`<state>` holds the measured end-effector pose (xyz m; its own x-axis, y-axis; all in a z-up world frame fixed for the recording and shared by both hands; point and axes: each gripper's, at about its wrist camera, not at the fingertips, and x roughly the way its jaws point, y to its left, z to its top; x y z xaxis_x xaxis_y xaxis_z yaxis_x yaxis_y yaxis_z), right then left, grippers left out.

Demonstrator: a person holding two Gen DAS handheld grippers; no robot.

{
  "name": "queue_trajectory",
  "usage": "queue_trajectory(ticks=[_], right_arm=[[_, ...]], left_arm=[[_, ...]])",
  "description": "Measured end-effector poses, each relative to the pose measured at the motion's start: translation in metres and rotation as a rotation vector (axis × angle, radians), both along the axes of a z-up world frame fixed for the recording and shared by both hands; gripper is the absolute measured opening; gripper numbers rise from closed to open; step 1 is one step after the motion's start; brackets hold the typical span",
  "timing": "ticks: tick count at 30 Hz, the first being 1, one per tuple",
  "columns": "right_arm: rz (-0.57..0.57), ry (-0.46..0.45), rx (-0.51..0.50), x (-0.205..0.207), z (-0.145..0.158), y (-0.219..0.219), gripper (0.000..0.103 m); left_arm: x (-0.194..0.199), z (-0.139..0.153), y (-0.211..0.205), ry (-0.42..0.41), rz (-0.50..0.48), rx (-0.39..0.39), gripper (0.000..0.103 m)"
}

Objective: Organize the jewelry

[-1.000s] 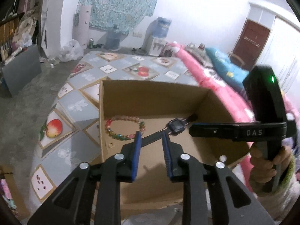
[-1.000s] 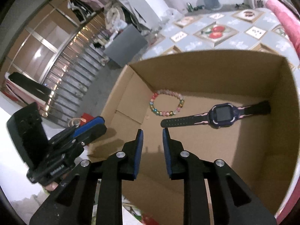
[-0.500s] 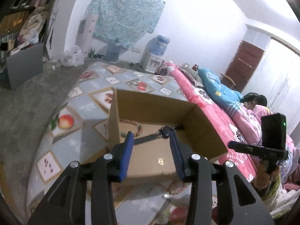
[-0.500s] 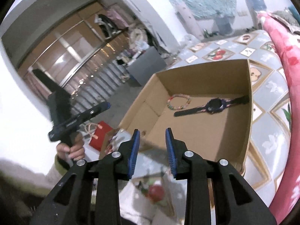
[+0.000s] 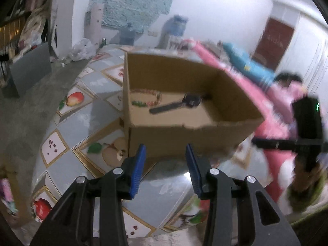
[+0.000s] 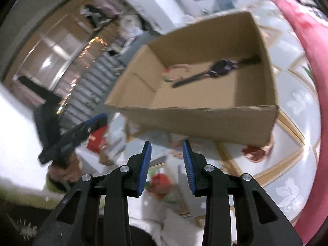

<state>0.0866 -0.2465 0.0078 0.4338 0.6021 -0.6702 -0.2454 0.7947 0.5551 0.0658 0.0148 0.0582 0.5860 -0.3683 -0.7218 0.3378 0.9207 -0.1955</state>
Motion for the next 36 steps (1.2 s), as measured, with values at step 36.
queue_trajectory(ticks=[36], right_arm=[[-0.123,-0.017,-0.265,-0.043,-0.041,0.013,0.025]], left_arm=[[-0.016,-0.068,-0.081,0.036,-0.233,0.163,0.039]])
